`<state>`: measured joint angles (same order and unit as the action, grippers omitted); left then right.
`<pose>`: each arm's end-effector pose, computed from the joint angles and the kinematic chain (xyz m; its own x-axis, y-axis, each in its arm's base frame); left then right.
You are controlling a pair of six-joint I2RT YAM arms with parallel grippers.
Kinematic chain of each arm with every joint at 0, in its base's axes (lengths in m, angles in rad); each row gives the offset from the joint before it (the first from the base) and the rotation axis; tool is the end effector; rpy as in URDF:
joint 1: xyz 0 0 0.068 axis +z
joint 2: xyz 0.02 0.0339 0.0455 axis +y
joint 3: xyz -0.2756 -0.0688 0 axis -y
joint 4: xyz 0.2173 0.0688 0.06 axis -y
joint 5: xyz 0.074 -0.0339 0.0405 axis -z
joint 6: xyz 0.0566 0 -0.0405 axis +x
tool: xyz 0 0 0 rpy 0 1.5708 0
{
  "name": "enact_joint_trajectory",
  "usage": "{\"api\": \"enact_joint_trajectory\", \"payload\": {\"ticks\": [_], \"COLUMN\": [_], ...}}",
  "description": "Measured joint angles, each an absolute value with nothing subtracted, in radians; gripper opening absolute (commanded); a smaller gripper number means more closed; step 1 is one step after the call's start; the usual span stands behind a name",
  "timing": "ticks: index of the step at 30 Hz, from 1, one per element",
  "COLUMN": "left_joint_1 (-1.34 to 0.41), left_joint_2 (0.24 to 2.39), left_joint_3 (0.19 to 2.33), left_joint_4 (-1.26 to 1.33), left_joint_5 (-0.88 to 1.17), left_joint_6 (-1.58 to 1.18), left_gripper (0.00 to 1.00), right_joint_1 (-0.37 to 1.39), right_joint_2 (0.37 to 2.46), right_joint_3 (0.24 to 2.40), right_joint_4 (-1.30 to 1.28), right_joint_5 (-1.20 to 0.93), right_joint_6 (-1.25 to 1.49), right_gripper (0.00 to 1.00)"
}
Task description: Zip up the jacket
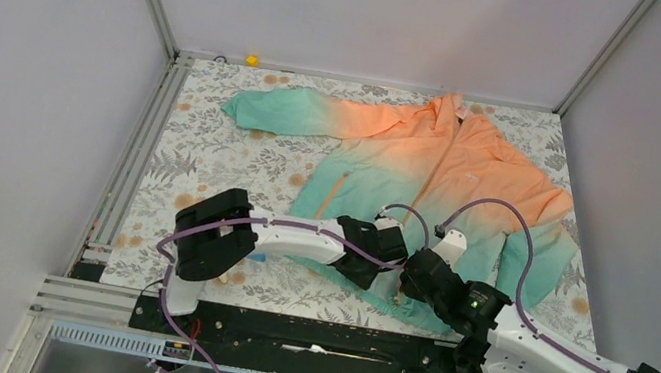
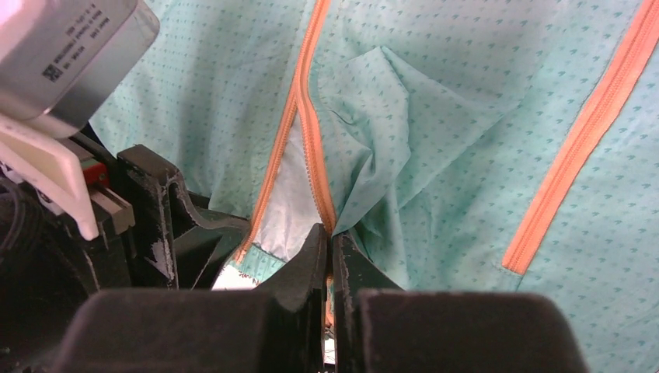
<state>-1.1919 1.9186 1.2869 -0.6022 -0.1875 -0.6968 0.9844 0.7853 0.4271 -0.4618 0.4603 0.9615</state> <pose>0.1458 -0.3376 0.1704 -0.8389 0.4025 -0.3664 0.4585 0.8853 -0.0772 0.0955 0.0983 0.1972 -0.7060 0.2650 -0.6568 0.0007 0.9276 0.3736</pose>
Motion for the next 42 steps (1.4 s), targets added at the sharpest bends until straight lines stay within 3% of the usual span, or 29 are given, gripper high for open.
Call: {"api": "enact_joint_trajectory", "payload": {"ticks": [8, 16, 18, 26, 27, 31, 33, 35, 38, 42], "left_joint_1": [-1.197, -1.161, -1.145, -1.071, -1.068, -1.067, -1.067, -1.067, -1.067, -1.073], "left_joint_2": [1.868, 1.631, 1.565, 1.431, 1.431, 1.443, 1.48, 1.522, 1.554, 1.615], "left_joint_3": [1.211, 0.974, 0.911, 0.706, 0.695, 0.697, 0.734, 0.771, 0.799, 0.876], "left_joint_4": [-0.502, -0.27, -0.199, 0.068, 0.089, 0.094, 0.052, 0.022, -0.011, -0.086], "left_joint_5": [-0.18, -0.073, -0.041, 0.09, 0.101, 0.116, 0.113, 0.11, 0.109, 0.085], "left_joint_6": [-0.695, -0.689, -0.693, -0.731, -0.734, -0.728, -0.715, -0.702, -0.686, -0.649], "left_gripper": [0.14, 0.09, 0.0, 0.0, 0.01, 0.23, 0.42, 0.52, 0.57, 0.52], "right_joint_1": [0.984, 0.984, 0.984, 0.981, 0.98, 0.976, 0.974, 0.971, 0.967, 0.965], "right_joint_2": [0.816, 0.851, 0.867, 0.916, 0.917, 0.928, 0.936, 0.938, 0.936, 0.9], "right_joint_3": [0.428, 0.43, 0.432, 0.466, 0.468, 0.471, 0.472, 0.472, 0.471, 0.456], "right_joint_4": [-0.461, -0.454, -0.442, -0.397, -0.397, -0.392, -0.392, -0.397, -0.399, -0.4], "right_joint_5": [0.458, 0.431, 0.415, 0.363, 0.362, 0.363, 0.366, 0.365, 0.364, 0.364], "right_joint_6": [0.975, 1.036, 1.059, 1.203, 1.219, 1.235, 1.23, 1.223, 1.216, 1.211], "right_gripper": [0.0, 0.0, 0.0, 0.0, 0.0, 0.0, 0.0, 0.0, 0.0, 0.0]}}
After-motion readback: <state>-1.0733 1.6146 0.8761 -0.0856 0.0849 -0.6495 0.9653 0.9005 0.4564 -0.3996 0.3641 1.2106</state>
